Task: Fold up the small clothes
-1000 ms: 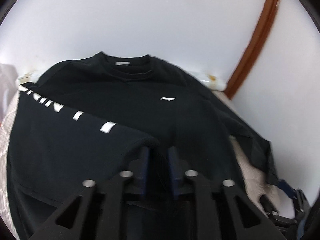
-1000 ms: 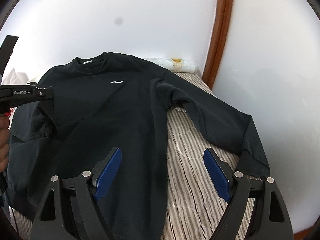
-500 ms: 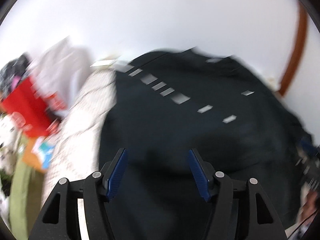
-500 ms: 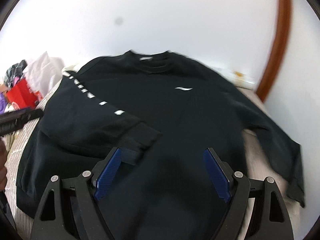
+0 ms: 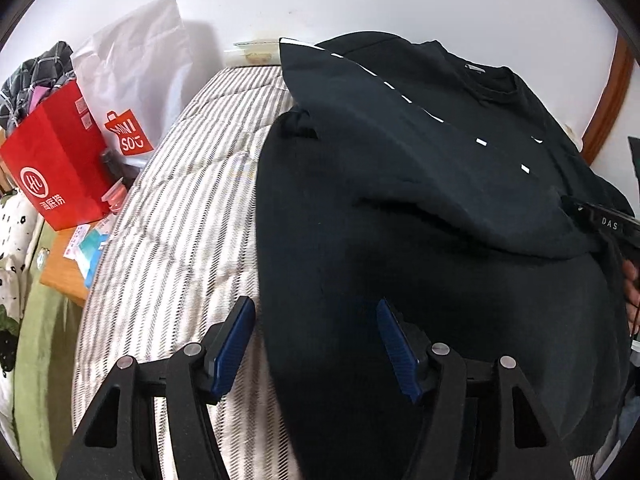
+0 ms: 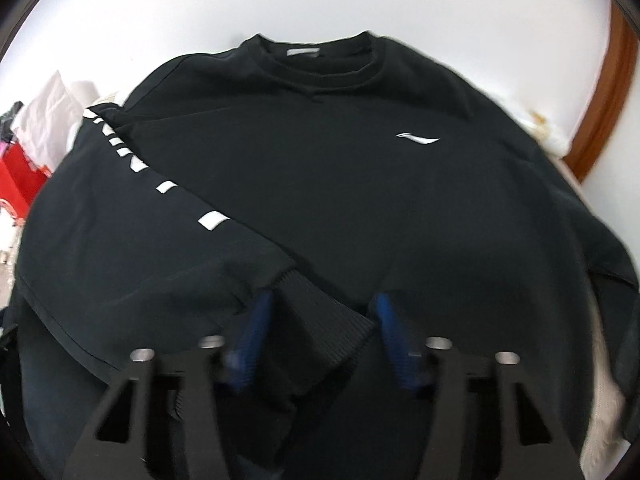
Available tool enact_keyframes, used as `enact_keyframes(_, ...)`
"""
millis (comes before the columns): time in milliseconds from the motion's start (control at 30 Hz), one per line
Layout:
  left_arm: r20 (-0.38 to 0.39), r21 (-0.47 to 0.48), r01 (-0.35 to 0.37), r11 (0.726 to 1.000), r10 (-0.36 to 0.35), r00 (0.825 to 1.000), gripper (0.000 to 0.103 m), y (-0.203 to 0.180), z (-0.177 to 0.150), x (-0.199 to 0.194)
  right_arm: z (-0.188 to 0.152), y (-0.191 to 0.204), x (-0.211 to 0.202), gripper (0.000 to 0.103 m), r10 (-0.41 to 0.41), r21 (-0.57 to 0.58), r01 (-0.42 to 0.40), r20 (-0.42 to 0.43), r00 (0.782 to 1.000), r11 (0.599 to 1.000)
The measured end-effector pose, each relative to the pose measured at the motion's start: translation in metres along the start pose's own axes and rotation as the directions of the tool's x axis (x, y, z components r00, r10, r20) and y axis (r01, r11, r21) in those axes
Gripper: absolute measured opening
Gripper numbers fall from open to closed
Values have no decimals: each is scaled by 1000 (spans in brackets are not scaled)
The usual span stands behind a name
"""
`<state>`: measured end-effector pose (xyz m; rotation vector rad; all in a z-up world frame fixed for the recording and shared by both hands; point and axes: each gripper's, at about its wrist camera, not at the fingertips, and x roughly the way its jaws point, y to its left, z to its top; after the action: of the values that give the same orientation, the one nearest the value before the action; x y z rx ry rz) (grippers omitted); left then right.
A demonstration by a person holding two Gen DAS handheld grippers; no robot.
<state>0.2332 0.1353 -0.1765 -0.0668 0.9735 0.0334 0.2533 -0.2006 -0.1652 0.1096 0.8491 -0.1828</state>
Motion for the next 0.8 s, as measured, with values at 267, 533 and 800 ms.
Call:
enact_keyframes(267,23,-11,-24,1000,24,999,71,-2,-2,1,16,3,-50,8,64,-93,-51,145,987,994)
enact_keyframes(533,28,-23,-36,999,37,999,73,-1,-3,2,70,-61,-73,8,-92,12,92,246,965,996)
enact_keyframes(800,27,-28,-41,999,41,999,75,-2,-4,2,74,-126,-44,8,-173,141,154,133,976,978)
